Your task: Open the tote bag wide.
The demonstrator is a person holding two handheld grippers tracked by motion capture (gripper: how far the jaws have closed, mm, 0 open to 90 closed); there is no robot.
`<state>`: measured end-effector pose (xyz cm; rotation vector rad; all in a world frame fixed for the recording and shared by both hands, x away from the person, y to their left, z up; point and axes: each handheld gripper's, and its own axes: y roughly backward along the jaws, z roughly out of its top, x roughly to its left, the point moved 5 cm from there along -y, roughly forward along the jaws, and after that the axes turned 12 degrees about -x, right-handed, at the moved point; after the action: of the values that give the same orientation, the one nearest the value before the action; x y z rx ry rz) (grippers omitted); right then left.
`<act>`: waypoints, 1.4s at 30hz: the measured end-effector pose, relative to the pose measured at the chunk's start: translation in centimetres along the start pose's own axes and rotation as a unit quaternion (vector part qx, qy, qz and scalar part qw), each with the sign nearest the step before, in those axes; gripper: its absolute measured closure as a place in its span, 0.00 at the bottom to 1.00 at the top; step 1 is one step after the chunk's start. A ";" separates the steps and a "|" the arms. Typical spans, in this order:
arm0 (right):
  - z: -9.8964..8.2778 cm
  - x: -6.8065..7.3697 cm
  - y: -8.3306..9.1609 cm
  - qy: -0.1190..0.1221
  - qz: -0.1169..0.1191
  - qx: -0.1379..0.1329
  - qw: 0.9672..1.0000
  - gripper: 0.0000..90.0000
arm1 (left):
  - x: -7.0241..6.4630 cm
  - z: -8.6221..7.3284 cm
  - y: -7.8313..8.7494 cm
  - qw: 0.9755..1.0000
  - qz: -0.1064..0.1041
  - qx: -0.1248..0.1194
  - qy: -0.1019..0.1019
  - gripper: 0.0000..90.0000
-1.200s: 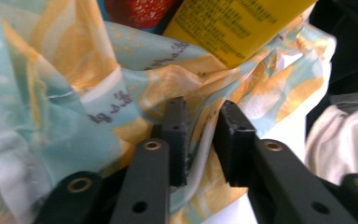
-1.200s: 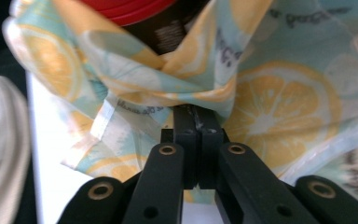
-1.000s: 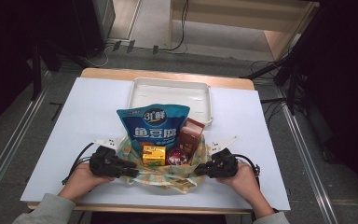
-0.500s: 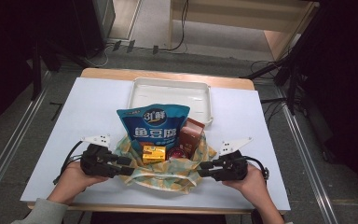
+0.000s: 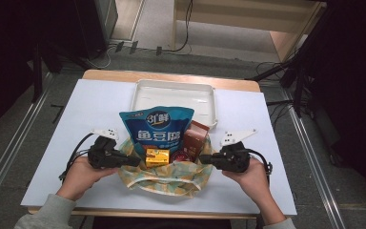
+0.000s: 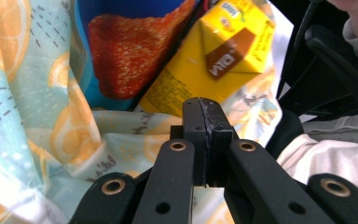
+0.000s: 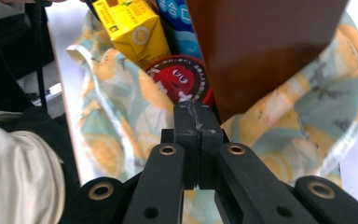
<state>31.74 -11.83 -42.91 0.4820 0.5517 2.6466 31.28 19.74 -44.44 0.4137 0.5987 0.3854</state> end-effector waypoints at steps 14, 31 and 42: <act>-2.0 0.1 -2.6 -0.001 0.014 0.025 1.000 1.00 | 1.2 -2.3 -1.9 1.000 -0.005 0.008 0.023 0.96; -4.4 -0.5 -3.4 -0.013 0.020 0.049 0.999 1.00 | 2.2 -3.4 -2.8 0.999 0.007 0.028 0.019 0.95; -5.3 -2.0 -4.1 -0.026 0.011 0.059 0.998 1.00 | 3.3 -3.5 -2.7 0.999 0.025 0.032 0.020 0.95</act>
<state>32.58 -10.91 -49.78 0.5944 0.6927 2.6237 32.25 19.89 -49.88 0.4841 0.6419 0.4240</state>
